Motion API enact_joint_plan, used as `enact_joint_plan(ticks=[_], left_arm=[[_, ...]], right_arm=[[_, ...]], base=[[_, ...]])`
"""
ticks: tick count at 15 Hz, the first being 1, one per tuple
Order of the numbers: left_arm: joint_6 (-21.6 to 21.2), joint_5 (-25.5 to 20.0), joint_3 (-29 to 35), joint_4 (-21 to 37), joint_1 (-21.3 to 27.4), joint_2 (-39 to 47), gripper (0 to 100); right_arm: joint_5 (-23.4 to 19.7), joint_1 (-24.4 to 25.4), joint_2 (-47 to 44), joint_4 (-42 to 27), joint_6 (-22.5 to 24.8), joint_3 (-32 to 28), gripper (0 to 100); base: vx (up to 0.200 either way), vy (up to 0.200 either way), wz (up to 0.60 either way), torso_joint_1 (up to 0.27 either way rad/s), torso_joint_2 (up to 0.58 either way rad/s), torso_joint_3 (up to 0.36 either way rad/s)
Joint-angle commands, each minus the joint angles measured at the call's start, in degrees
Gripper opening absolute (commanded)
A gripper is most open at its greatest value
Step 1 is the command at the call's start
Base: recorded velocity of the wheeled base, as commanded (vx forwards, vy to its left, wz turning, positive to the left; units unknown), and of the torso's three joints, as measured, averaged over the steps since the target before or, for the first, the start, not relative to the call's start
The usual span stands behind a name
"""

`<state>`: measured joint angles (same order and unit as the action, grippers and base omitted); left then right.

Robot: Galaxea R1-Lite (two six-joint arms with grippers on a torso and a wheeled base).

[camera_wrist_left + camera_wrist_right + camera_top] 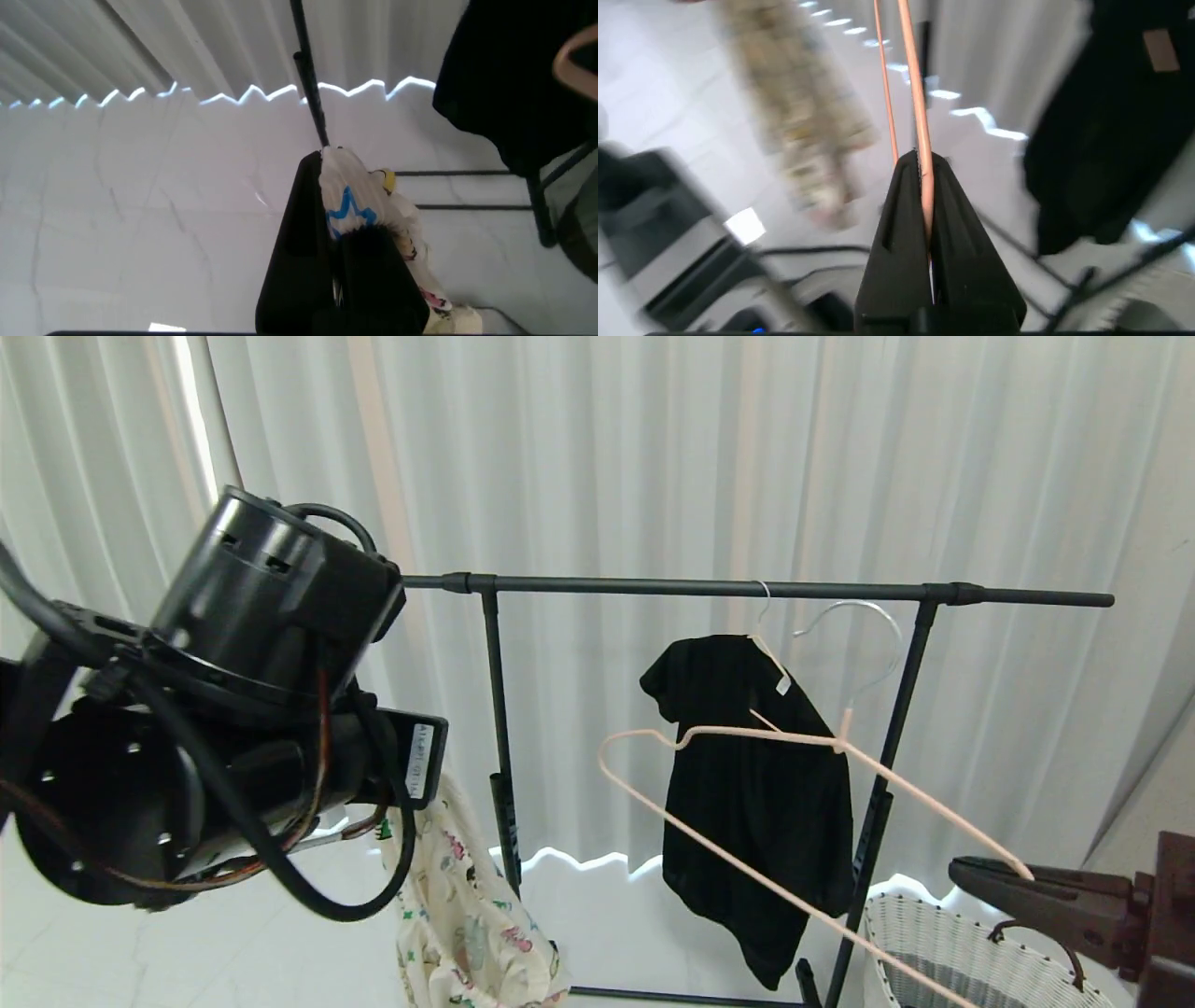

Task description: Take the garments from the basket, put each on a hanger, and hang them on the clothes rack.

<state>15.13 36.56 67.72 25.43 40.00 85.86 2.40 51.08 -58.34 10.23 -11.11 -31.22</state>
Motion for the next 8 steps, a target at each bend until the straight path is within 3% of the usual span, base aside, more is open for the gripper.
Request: enact_joint_plan(ticks=[1,3,8], left_arm=[[2.63,1.76,1.28,0.06,-0.71,4.84,0],[5.35,4.49,1.45,0.06,-0.8,6.08,0],[5.79,4.4,2.51,0.06,-0.8,6.08,0]], right_arm=[[0.15,8.77,-0.28,-0.65,-3.31,-0.42,0],[0.15,10.36,-0.19,-0.65,-3.57,-0.42,0],[-0.03,11.32,-1.33,-0.56,-3.66,-2.18,0]], base=[[0.0,0.0,0.0,0.0,0.0,0.0],[0.0,0.0,0.0,0.0,0.0,0.0],[0.0,0.0,0.0,0.0,0.0,0.0]])
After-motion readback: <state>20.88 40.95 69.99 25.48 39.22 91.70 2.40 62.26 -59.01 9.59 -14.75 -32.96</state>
